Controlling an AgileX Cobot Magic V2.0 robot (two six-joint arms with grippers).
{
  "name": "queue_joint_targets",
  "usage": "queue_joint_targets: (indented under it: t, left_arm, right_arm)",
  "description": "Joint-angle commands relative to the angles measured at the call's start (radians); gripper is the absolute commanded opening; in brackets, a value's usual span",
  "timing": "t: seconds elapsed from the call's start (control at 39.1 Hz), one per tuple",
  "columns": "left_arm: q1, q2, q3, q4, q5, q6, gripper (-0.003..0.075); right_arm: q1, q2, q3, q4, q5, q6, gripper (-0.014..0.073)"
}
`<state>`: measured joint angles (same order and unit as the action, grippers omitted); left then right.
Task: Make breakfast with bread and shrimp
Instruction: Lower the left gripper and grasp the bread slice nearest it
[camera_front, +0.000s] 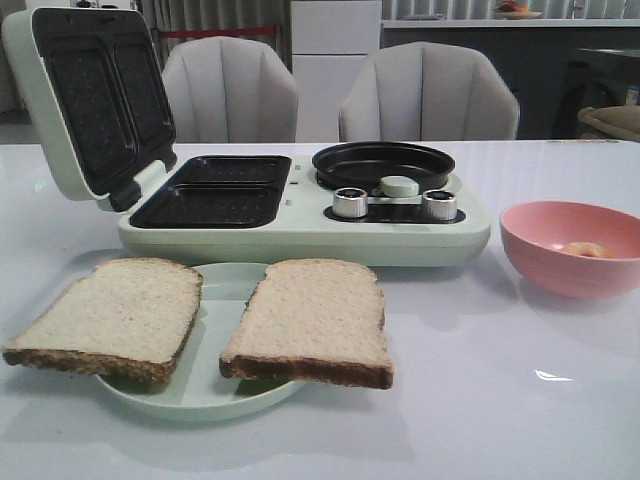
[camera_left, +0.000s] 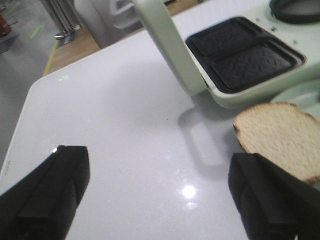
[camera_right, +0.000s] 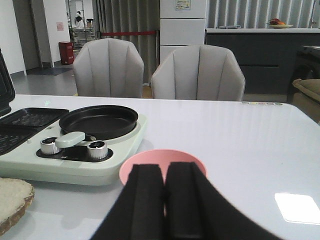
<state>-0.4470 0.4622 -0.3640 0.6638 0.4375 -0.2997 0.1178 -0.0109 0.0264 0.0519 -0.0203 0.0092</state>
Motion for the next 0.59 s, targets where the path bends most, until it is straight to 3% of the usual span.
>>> queue_joint_targets:
  t: [0.0, 0.28, 0.56]
  left_arm:
    - [-0.108, 0.072, -0.03, 0.104, 0.003, -0.014, 0.0618]
    - [-0.378, 0.302, -0.03, 0.323, 0.087, -0.012, 0.0618]
    - [-0.402, 0.57, -0.032, 0.514, 0.101, -0.012, 0.0618]
  right_arm:
    - [-0.005, -0.021, -0.016, -0.014, -0.08, -0.003, 0.0162]
    - [-0.005, -0.021, -0.016, -0.014, -0.08, -0.003, 0.0162]
    - [-0.005, -0.021, -0.016, -0.014, -0.08, -0.003, 0.0162]
